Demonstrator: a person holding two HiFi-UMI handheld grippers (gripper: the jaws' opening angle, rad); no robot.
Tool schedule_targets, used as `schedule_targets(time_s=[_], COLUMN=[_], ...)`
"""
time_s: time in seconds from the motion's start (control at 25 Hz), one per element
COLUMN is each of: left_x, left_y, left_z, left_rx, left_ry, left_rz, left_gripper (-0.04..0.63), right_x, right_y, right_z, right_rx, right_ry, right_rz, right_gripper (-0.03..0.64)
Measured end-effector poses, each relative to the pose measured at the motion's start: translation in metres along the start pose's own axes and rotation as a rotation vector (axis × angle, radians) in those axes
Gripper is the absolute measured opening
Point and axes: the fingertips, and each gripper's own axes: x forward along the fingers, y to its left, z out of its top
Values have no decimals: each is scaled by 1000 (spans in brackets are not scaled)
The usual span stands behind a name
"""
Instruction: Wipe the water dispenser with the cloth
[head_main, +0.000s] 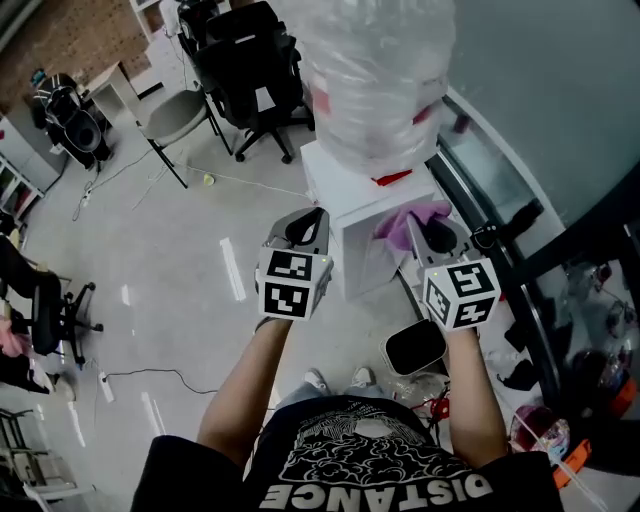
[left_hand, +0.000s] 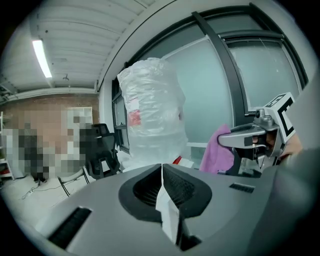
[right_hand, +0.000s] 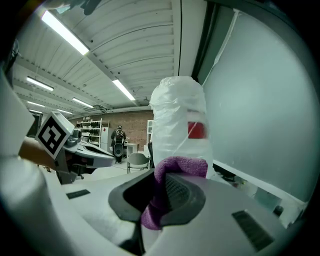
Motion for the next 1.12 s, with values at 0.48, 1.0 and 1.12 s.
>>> schedule_targets(time_s=[0.48,1.0,1.12], left_x=[-13,-14,-14], left_y=[27,31,32], left_z=[4,10,10], left_rx=[-30,-39,-38], left_ry=[-25,-49,-51], left_rz=[-73,-73,-71], left_gripper=[29,29,29], right_x=[-6,-7,-5], right_y=[15,11,14], right_z=[6,13,13], right_rx=[-6,1,-2], right_ry=[-1,-15,-18], right_rz=[-62,-103,-100], right_gripper=[32,32,32])
